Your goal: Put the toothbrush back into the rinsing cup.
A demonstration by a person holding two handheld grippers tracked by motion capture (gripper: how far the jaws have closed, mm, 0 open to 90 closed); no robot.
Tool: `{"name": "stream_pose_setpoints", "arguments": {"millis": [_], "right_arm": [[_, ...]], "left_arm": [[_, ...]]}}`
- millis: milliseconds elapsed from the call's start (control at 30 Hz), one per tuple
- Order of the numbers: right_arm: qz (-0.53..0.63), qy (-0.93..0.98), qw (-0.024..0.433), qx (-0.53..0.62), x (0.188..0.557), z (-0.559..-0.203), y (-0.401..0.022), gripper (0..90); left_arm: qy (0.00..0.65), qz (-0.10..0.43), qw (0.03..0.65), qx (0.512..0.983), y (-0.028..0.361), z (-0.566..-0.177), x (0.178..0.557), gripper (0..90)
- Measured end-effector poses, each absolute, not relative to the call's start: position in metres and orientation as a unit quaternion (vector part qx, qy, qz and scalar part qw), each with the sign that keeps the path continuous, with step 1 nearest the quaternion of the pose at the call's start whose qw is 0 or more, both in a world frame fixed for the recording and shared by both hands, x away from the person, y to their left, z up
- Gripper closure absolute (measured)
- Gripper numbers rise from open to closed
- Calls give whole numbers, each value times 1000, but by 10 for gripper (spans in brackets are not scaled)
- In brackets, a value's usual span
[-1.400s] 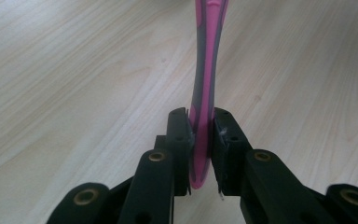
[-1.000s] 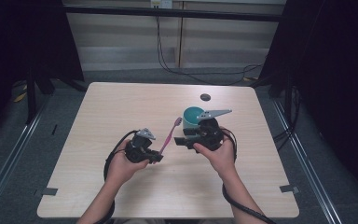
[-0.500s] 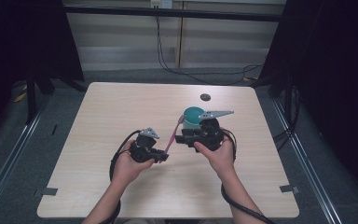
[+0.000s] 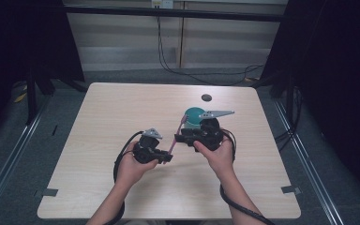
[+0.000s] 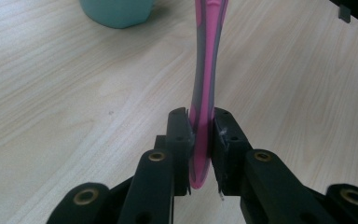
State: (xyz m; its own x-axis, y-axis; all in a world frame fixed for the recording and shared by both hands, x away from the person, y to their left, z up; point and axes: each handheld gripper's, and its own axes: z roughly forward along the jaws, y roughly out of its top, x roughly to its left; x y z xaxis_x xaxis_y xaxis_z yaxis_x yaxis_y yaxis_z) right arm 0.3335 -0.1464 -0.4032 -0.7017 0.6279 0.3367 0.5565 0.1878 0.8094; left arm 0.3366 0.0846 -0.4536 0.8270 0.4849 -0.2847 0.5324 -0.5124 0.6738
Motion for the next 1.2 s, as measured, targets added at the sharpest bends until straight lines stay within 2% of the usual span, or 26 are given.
{"name": "stream_pose_setpoints", "arguments": {"millis": [433, 600, 833, 1200], "right_arm": [[530, 745, 38, 403, 333, -406, -147, 655], [543, 730, 41, 414, 333, -407, -151, 736], [554, 719, 41, 417, 334, -408, -154, 798], [553, 717, 51, 421, 333, -409, -155, 815]], "left_arm": [[300, -42, 423, 854, 79, -454, 335, 787], [301, -43, 426, 852, 77, -454, 334, 788], [296, -43, 432, 851, 73, -451, 332, 788], [309, -64, 445, 838, 71, -455, 331, 786]]}}
